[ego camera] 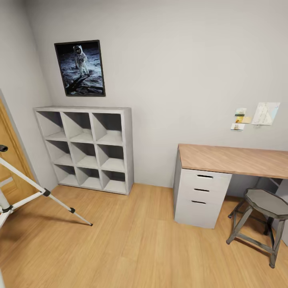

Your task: Attach the digital camera to the camera tripod in the bedroom.

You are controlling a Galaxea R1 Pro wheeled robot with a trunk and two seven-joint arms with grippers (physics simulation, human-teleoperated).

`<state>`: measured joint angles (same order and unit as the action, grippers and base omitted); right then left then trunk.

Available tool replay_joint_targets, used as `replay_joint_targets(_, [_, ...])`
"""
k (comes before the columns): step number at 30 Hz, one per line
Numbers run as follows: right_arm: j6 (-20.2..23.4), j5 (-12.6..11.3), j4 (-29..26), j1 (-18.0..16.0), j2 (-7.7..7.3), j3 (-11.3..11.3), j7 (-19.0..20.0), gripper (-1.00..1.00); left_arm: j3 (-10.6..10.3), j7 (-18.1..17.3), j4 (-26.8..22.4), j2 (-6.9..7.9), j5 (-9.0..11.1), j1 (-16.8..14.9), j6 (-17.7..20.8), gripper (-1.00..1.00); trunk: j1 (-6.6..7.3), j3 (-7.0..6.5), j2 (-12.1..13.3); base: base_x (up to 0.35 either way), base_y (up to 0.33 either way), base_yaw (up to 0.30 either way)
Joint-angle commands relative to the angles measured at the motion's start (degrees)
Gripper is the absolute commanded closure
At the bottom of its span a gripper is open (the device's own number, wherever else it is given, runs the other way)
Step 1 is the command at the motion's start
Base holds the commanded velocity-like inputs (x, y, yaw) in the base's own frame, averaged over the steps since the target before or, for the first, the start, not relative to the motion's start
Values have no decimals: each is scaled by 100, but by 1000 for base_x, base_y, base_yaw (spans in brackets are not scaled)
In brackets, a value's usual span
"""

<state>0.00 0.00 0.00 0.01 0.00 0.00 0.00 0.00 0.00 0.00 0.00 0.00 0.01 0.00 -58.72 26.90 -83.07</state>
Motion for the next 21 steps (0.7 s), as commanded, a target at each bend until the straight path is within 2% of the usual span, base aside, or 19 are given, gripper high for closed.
replay_joint_targets(1, [0, 0, 0, -1, 0, 0, 0, -100, 0, 0, 0, 0, 0, -1, 0, -100, 0, 3, -1, 0, 0, 0])
replay_joint_targets(3, [9, 35, 9, -67, -35, 35, 9, -100, 62, -26, -9, -18, 53, 15, -9, -100, 0, 3, -1, 0, 0, 0])
replay_joint_targets(10, [12, 38, 9, -80, -44, 35, 9, -100, 88, -26, -46, -19, 92, 23, -30, -100, 0, 3, -1, 0, 0, 0])
replay_joint_targets(16, [17, 44, 9, -72, -92, 43, 12, -100, 240, -30, -198, -17, 280, 36, -133, -100, 0, 3, -1, 0, 0, 0])
replay_joint_targets(21, [19, 44, 9, -71, -92, 44, 14, -100, 251, -27, -208, -14, 440, 35, -145, -100, 0, 3, -1, 0, 0, 0])
